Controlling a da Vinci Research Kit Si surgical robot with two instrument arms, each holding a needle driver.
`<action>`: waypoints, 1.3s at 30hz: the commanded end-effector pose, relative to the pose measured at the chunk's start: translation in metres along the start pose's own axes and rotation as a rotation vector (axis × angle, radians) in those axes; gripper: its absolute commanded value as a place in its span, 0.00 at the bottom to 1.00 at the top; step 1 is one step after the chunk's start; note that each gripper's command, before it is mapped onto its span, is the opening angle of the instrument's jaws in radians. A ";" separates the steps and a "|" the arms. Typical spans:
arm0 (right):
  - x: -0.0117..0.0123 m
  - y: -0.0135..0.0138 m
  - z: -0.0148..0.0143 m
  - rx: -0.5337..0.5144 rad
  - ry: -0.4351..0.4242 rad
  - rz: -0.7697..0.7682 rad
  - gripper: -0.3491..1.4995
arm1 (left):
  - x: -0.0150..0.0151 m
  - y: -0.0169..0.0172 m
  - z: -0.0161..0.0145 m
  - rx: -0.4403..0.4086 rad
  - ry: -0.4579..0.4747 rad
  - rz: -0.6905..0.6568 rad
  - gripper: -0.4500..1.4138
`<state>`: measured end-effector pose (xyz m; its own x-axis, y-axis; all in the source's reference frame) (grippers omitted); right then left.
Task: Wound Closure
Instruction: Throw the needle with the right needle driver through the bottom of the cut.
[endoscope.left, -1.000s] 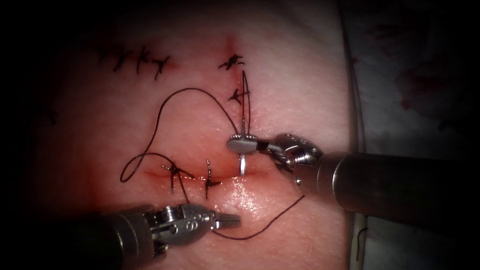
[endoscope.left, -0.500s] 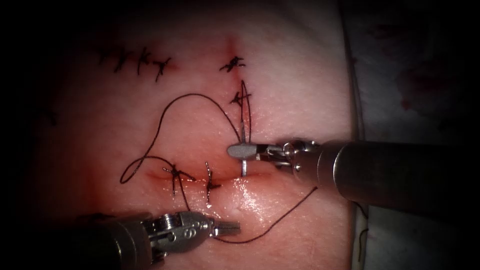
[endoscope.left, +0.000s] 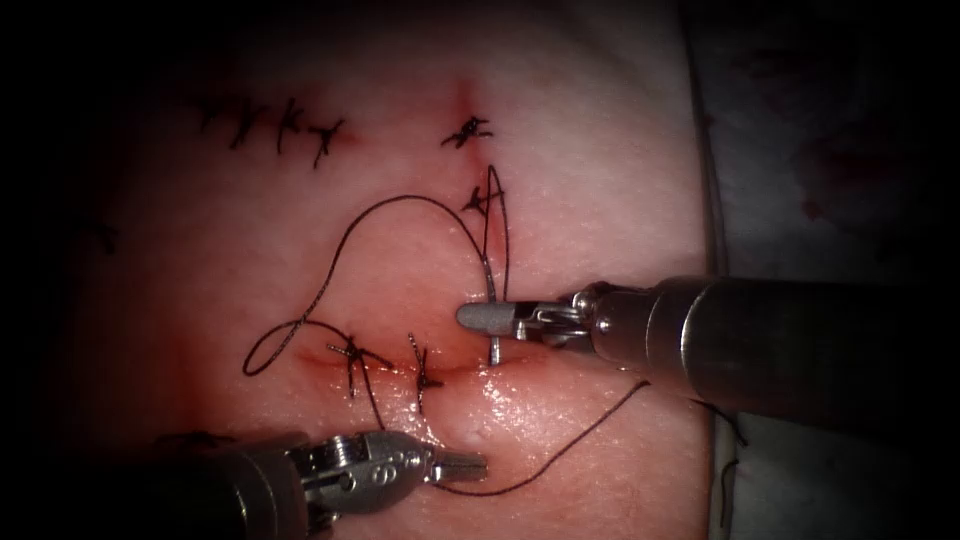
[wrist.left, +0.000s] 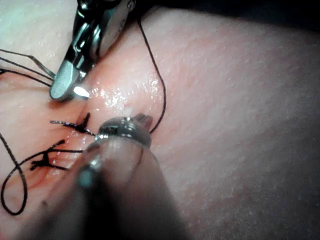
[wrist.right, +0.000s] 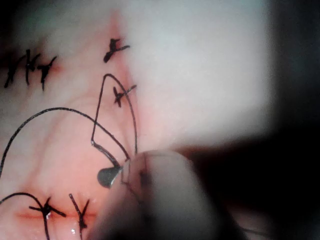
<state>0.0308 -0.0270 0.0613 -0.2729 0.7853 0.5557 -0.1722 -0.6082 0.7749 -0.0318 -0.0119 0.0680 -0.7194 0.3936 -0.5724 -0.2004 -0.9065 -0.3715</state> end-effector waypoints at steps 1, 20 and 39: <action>-0.0004 0.0002 0.0009 0.002 -0.012 0.013 0.00 | 0.0001 -0.0002 0.0007 0.000 0.001 0.000 0.07; -0.0079 0.0012 -0.0003 -0.007 -0.118 0.088 0.00 | 0.0002 -0.0005 0.0003 -0.007 0.000 -0.003 0.02; -0.0017 -0.0006 -0.0009 0.151 0.137 -0.250 0.75 | 0.0000 -0.0002 -0.0003 -0.011 0.000 -0.001 0.00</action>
<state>0.0294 -0.0282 0.0588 -0.3812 0.8767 0.2934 -0.1096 -0.3580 0.9272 -0.0311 -0.0117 0.0674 -0.7205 0.3961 -0.5692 -0.1966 -0.9038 -0.3801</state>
